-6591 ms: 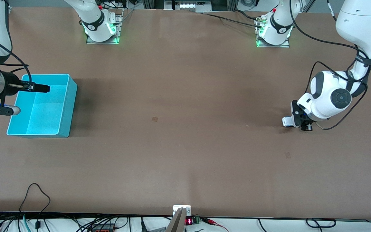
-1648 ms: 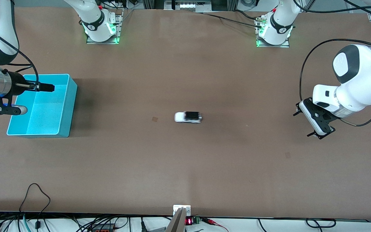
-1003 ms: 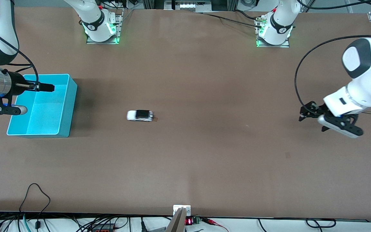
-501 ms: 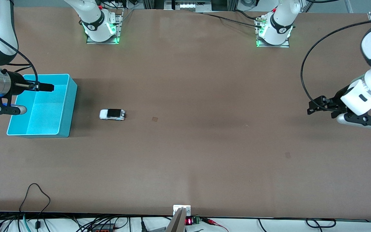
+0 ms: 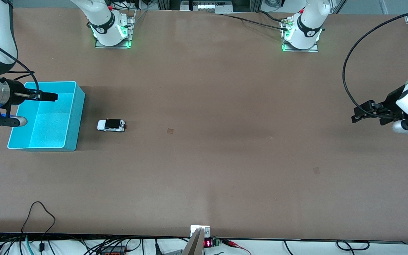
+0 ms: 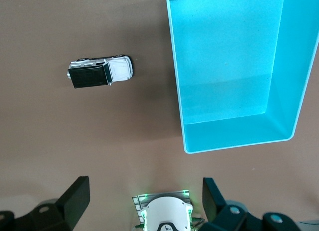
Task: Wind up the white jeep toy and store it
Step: 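Reach the right gripper to the jeep and grasp it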
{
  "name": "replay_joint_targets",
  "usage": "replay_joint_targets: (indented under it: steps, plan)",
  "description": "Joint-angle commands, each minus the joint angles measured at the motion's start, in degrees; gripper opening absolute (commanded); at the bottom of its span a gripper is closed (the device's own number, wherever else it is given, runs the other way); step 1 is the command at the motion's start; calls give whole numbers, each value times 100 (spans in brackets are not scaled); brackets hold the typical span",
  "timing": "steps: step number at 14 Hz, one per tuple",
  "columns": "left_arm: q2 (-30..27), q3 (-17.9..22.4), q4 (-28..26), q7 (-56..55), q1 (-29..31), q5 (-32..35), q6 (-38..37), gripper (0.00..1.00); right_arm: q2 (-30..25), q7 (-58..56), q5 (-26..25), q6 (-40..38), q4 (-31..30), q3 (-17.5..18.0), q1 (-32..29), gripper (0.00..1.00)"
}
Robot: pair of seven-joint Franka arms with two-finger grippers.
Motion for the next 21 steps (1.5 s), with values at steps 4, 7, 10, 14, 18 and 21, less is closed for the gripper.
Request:
replay_joint_targets:
  steps: [4,7,10,14,18,21]
  plan:
    - [18,87,559,-431,-178,189,-608,100,-572,135,72,1087,-1169,0,7,100]
    - [-8,61,550,-300,-161,189,-704,100,-1169,879,72,2149,-2433,17,95,100]
    - [-35,26,559,-298,-178,189,-783,100,-1470,1906,72,2863,-3253,44,252,100]
    - [-35,78,550,-308,-161,198,-766,100,-1286,4778,72,3461,-3422,44,779,100]
    - [-35,43,603,-360,-169,180,-784,100,-786,6670,272,4260,-3395,44,991,100]
    - [-26,43,709,-360,-178,198,-784,100,-487,7157,1019,4692,-3404,44,965,100]
